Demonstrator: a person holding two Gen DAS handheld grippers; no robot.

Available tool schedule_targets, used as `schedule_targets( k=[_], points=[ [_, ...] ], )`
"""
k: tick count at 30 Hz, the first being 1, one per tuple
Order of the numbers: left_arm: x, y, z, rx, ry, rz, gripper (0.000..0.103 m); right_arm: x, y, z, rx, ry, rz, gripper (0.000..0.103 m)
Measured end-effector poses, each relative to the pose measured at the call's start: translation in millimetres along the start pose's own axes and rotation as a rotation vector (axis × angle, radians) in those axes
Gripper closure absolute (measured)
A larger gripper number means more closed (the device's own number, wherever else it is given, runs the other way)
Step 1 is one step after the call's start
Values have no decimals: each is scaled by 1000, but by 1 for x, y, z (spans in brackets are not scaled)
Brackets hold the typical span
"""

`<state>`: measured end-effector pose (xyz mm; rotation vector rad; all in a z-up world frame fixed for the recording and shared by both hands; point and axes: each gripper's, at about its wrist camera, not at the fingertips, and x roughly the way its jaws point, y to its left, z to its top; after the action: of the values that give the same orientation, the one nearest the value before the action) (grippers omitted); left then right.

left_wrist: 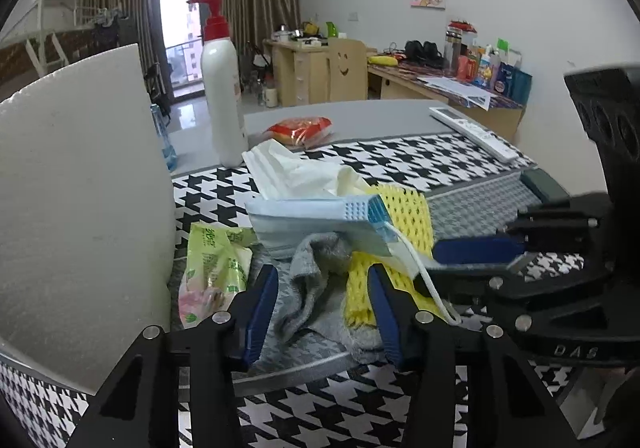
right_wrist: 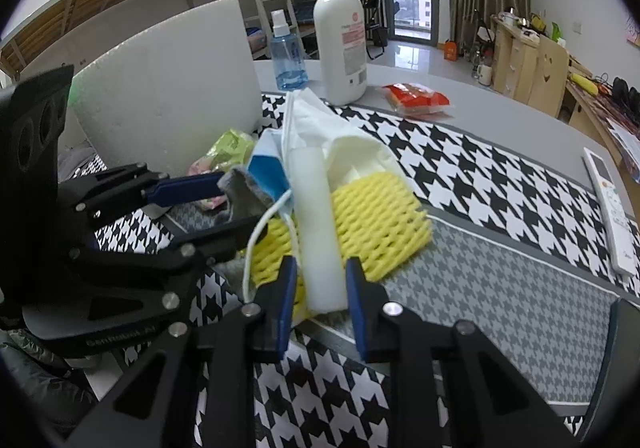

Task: Organize soft objects
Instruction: 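Close the left gripper on the grey sock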

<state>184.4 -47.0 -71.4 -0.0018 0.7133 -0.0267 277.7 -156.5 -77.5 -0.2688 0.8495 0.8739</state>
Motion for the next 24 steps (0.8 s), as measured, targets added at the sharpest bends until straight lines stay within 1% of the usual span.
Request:
schedule_targets(
  k=[3,7,9,11,12,14,17,24],
  points=[
    [5,-1,2,5,5,5,61,-2,0,-1,3,0,8,74],
    [13,2,2,-10,29,-8,74,-5,-2,-1,8,-4,5,75],
    [12,3,2,-12,24,-22,78,-7,-3,0,10,-6,3,75],
    [13,3,3,-14,26,-32,85,-7,-5,2,13,-7,1,75],
    [14,4,3,-16,28,-39,92,-7,-6,3,14,-8,1,74],
    [15,6,3,-34,34,-59,93,-6,-6,7,12,-5,-2,74],
    [14,5,1,-28,36,-89,94,0,-3,11,-3,7,-7,74],
    [10,5,-2,-24,37,-122,95,12,0,14,-14,38,-16,74]
  ],
)
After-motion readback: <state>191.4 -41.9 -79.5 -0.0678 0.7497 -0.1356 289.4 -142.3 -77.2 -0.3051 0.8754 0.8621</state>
